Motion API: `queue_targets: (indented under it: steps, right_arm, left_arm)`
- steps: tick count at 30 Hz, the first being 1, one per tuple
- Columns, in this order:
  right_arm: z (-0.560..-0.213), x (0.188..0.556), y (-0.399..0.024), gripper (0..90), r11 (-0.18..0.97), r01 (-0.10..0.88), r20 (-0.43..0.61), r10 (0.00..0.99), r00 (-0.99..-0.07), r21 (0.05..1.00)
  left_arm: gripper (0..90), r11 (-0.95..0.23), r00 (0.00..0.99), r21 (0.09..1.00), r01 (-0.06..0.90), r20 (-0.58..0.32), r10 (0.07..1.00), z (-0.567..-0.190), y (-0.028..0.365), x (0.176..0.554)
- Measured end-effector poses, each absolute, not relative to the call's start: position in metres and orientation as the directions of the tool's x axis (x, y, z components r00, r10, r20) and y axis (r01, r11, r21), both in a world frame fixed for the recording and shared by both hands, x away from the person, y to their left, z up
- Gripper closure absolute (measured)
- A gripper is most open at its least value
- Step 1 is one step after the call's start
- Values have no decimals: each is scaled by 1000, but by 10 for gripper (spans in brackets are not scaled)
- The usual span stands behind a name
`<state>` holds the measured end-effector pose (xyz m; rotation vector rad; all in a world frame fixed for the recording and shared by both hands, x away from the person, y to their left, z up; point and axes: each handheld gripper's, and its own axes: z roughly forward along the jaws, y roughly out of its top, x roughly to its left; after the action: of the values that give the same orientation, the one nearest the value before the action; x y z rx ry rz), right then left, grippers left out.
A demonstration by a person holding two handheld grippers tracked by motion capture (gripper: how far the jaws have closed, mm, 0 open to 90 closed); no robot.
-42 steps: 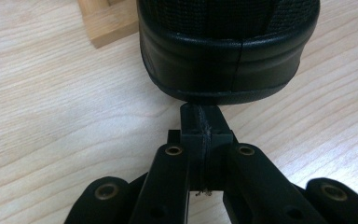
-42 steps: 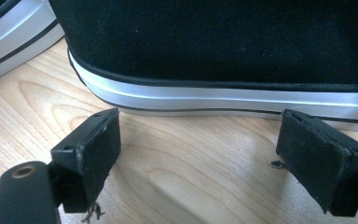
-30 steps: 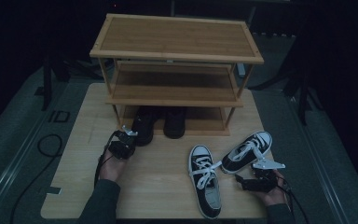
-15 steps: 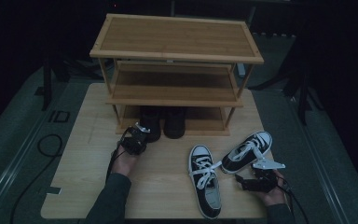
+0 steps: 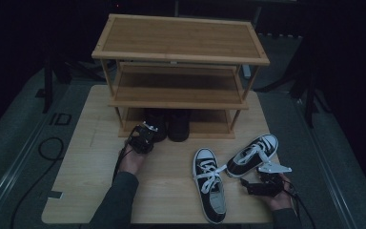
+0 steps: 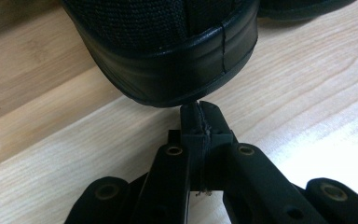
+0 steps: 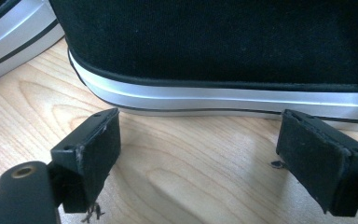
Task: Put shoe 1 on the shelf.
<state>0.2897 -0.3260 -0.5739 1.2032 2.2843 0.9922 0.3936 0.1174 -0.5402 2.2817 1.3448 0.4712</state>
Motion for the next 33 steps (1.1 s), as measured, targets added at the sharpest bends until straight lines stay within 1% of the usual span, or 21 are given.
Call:
queue_targets:
  steps: [8, 19, 25, 29, 33]
  right_arm:
    - [-574, 290, -326, 135, 386, 562, -2, 825, -565, 731]
    - [-574, 290, -326, 135, 386, 562, -2, 825, -565, 732]
    - [-574, 290, -326, 136, 388, 561, -3, 824, -566, 731]
    - [-574, 290, -326, 136, 388, 561, -3, 824, -566, 731]
    - [-574, 290, -326, 136, 386, 562, -1, 825, -565, 731]
  left_arm:
    - [891, -424, 470, 543, 725, 60, 880, -544, 119, 400]
    - [773, -423, 485, 578, 698, 53, 873, -540, 123, 390]
    - [708, -430, 503, 608, 668, 59, 863, -534, 134, 376]
    - [670, -415, 495, 628, 658, 53, 867, -534, 144, 365]
    - [637, -422, 502, 633, 650, 60, 863, -535, 152, 358]
